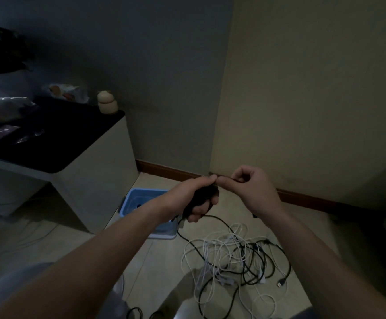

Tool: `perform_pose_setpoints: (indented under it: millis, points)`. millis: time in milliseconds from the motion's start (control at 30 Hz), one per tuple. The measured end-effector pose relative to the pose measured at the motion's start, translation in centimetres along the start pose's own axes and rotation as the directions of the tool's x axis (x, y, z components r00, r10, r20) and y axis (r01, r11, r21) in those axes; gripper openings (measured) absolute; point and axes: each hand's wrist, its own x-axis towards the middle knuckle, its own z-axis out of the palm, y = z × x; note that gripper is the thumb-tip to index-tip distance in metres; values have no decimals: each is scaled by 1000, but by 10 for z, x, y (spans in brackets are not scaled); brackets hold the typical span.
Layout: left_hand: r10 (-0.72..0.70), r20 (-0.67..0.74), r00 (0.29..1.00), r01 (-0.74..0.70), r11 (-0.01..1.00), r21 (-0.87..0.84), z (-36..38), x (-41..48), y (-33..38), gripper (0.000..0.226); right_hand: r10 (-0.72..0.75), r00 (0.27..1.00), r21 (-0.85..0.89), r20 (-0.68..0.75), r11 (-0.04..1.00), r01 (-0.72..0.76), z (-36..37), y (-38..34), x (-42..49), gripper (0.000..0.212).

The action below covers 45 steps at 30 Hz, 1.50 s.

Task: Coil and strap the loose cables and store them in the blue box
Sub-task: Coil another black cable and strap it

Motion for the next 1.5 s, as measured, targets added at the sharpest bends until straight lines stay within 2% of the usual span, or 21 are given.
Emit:
perform_pose_setpoints:
  millis: [100, 233, 400, 567, 667, 767, 933, 1133, 1200, 1267, 1400, 1467, 1500]
  points:
    - [5, 55, 998, 2, 992, -125, -3, -4, 3, 45, -32, 999, 13, 30, 999, 32, 8, 5, -3, 37]
    - [6, 81, 997, 14, 971, -240, -3, -8, 3, 39, -68, 987, 275, 144, 961, 26, 30, 1, -11, 24]
    - [30, 19, 999, -20, 917, -397, -2, -9, 1, 39, 133, 974, 425, 186, 883, -202, 52, -13, -22, 55]
    - [33, -63, 997, -60, 856, -513, 0, -9, -2, 39, 321, 935, 550, 149, 759, -348, 69, -26, -27, 57]
    - [38, -147, 988, -119, 790, -601, 4, -8, -1, 40, 366, 924, 608, 111, 710, -355, 77, -29, -28, 53]
    - [49, -210, 976, -177, 740, -649, 6, -10, 1, 43, 343, 939, 616, 25, 734, -284, 84, -34, -31, 52]
    - [49, -282, 958, -224, 741, -633, 13, -18, 5, 45, 290, 951, 536, -106, 822, -191, 90, -37, -37, 51]
    - [-120, -426, 897, -281, 587, -759, 27, -18, 2, 47, 304, 938, 430, -167, 879, -208, 93, -32, -41, 50]
    - [-188, -522, 832, -298, 642, -706, 30, -16, -2, 42, 302, 933, 376, -195, 902, -213, 94, -31, -40, 50]
    - [-221, -628, 746, -283, 749, -599, 31, -14, -4, 40, 317, 917, 318, -244, 919, -233, 94, -31, -35, 51]
    - [-177, -768, 615, -176, 919, -353, 34, -14, 1, 43, 304, 904, 235, -300, 942, -239, 90, -34, -28, 47]
    - [-152, -798, 584, -93, 963, -252, 34, -17, 2, 43, 259, 911, 155, -322, 963, -220, 90, -36, -27, 47]
    - [-175, -780, 601, -74, 959, -273, 32, -19, 3, 45, 236, 913, 110, -333, 971, -210, 89, -37, -27, 49]
